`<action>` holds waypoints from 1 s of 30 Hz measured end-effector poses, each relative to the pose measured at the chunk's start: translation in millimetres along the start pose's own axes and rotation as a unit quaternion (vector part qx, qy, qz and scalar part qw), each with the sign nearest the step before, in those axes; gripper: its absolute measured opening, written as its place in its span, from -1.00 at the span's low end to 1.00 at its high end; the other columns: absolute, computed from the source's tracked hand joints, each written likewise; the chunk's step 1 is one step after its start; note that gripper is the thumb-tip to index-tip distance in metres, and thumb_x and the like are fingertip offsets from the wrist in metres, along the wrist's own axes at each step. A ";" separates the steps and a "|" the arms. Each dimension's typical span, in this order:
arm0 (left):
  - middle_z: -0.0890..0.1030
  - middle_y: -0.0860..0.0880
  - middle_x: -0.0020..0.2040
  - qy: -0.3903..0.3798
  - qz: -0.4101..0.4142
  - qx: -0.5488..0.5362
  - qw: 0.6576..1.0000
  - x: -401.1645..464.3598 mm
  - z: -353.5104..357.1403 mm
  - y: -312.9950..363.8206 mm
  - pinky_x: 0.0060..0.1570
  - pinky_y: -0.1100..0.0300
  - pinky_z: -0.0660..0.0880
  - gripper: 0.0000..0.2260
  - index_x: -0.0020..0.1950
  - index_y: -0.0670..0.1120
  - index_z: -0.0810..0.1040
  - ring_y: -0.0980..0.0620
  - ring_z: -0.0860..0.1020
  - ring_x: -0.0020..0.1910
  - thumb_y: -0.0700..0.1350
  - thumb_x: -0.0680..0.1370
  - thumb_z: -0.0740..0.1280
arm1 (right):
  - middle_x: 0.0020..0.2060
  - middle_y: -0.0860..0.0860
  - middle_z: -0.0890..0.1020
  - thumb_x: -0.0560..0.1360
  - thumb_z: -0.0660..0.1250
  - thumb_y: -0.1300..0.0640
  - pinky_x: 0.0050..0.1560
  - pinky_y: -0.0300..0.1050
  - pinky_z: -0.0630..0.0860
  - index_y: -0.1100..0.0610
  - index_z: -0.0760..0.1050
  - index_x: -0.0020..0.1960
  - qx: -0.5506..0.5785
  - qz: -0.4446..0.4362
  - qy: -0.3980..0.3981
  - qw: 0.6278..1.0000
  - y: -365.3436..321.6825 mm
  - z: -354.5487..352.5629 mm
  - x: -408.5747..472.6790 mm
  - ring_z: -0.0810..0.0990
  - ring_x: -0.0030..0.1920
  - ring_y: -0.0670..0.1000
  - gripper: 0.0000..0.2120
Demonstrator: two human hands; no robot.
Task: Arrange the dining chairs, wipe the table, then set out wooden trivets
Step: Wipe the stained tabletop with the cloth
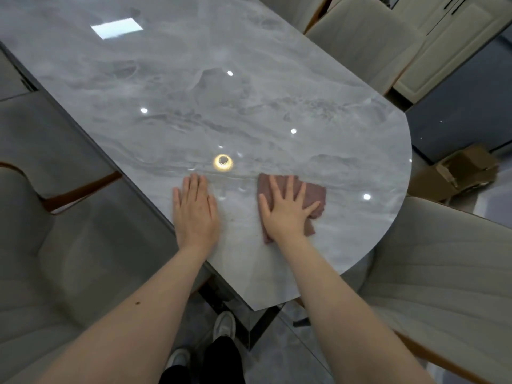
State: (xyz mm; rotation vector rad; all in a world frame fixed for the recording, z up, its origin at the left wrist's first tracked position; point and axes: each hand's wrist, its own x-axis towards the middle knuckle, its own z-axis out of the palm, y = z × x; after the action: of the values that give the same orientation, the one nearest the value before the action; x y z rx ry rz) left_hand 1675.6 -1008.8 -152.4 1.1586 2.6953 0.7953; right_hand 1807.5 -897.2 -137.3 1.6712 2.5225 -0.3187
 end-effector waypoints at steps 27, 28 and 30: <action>0.02 -0.09 0.56 0.088 -0.160 -0.037 0.982 26.9 -5.3 -47.8 0.44 0.05 -0.32 -0.45 0.55 -0.18 -0.02 0.01 -0.10 0.54 0.05 0.60 -0.16 | 0.56 0.03 -0.05 0.58 -0.02 -0.26 0.32 0.53 -0.25 -0.22 0.01 0.53 -0.033 -0.271 0.005 0.962 -145.6 14.7 38.2 -0.16 0.54 0.20 -0.46; 0.01 -0.08 0.56 0.083 -0.160 -0.043 0.983 26.3 -6.7 -46.7 0.43 0.05 -0.33 -0.45 0.55 -0.17 -0.02 0.01 -0.11 0.54 0.05 0.60 -0.16 | 0.56 0.02 -0.05 0.58 -0.01 -0.27 0.33 0.52 -0.24 -0.22 0.01 0.53 -0.038 -0.281 0.006 0.959 -133.3 14.4 26.5 -0.15 0.54 0.19 -0.46; -0.01 -0.08 0.56 0.070 -0.158 -0.044 0.984 25.5 -8.7 -46.9 0.42 0.02 -0.35 -0.46 0.55 -0.17 -0.04 0.00 -0.12 0.54 0.04 0.61 -0.14 | 0.56 0.00 -0.02 0.56 -0.05 -0.28 0.34 0.51 -0.23 -0.24 0.02 0.52 -0.040 -0.284 0.006 0.958 -104.2 14.6 0.7 -0.13 0.54 0.18 -0.46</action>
State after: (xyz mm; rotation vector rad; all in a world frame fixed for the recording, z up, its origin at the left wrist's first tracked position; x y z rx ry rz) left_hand 1624.8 -1021.5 -165.7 0.6539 2.8195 0.9591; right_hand 1710.9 -939.2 -139.2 0.8892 2.9314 -0.2406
